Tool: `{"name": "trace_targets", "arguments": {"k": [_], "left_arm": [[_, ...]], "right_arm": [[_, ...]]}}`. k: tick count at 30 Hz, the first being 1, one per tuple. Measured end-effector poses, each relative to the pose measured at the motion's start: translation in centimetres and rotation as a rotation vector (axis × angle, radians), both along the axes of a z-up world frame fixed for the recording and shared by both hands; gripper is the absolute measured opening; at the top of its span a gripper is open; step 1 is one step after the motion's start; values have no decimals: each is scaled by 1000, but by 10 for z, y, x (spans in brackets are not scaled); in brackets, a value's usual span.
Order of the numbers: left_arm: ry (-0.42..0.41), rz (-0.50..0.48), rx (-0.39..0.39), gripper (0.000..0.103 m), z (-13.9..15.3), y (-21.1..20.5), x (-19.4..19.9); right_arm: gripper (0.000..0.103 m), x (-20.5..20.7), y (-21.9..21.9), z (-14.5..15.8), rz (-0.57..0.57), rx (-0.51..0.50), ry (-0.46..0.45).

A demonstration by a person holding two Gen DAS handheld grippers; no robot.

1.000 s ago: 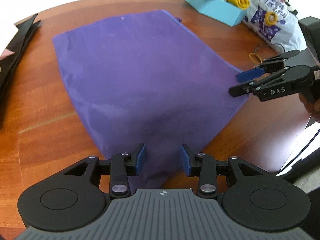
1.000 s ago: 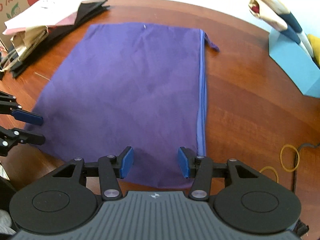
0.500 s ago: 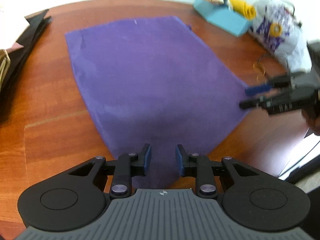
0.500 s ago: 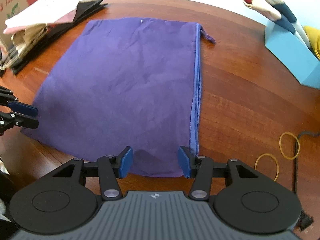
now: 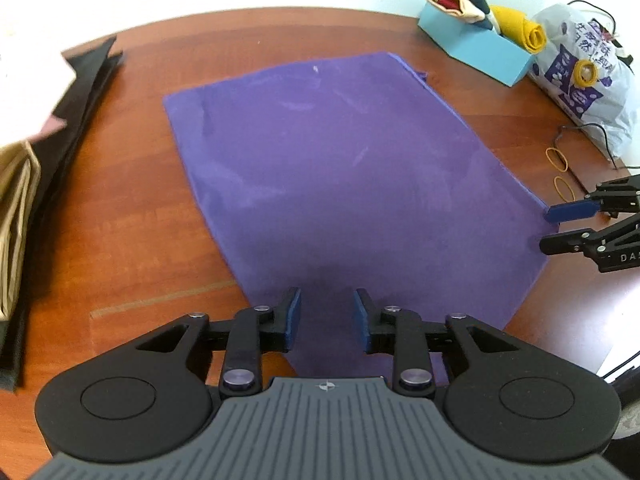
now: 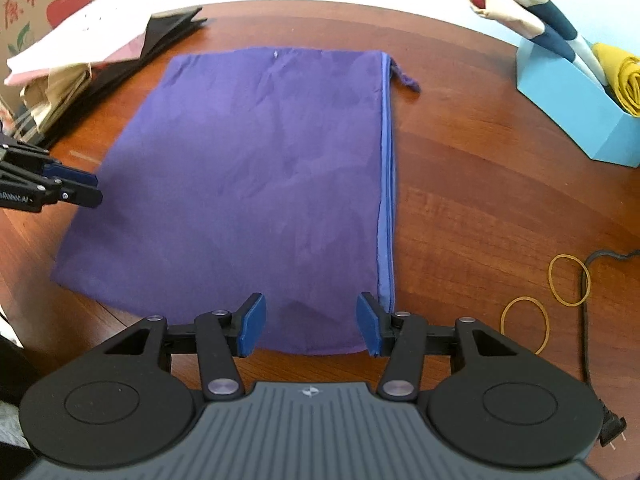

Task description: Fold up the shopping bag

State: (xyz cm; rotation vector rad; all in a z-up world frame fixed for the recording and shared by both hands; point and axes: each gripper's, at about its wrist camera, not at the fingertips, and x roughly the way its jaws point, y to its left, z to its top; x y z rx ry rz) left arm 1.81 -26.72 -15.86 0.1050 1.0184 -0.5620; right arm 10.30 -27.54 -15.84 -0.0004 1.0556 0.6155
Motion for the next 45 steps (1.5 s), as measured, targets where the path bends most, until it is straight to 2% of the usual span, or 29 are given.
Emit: {"name": "trace_targets", "arguments": {"k": [3,8,12,15,19,21,23,27,29,30,34,37,40,45], "left_arm": [[-10,-38,20,41,7,-2,5],[-65,-198,67,44,16,-9,-3],[-84,-291,75,45,18,-10,-17],[-88,-343,74,48,16,-8,-30],[-103,-366,104,53,11,-10,-46],[-106,-362,113,54,10,-12,-52],[-108,-354,113,55,9,-13,-58],[-129,-320,127,57,8,-19,-68],[-141,-291,126,57,9,-22,-74],[-141,-277,124,58,9,-23,-76],[-148,-260,118,58,11,-32,-81],[-162,-264,106,58,15,-42,-85],[-177,-290,72,58,19,-62,-88],[-178,-326,33,58,19,-84,-91]], "right_arm": [[56,-4,1,5,-15,1,4],[65,-15,-3,10,-54,-37,-17],[65,-20,-12,9,-86,-111,-38],[65,-15,-25,5,-128,-96,-4],[65,-4,-37,-2,-150,-64,43],[63,5,-41,-6,-149,-40,66],[52,9,-41,-9,-137,-33,77],[46,17,-37,-18,-90,-31,99],[36,18,-34,-19,-69,-26,102],[27,18,-31,-20,-54,-20,103],[15,21,-29,-18,-60,-12,106],[13,20,-31,-9,-79,14,90],[13,21,-33,2,-80,82,116],[13,18,-18,19,-16,169,162]]}}
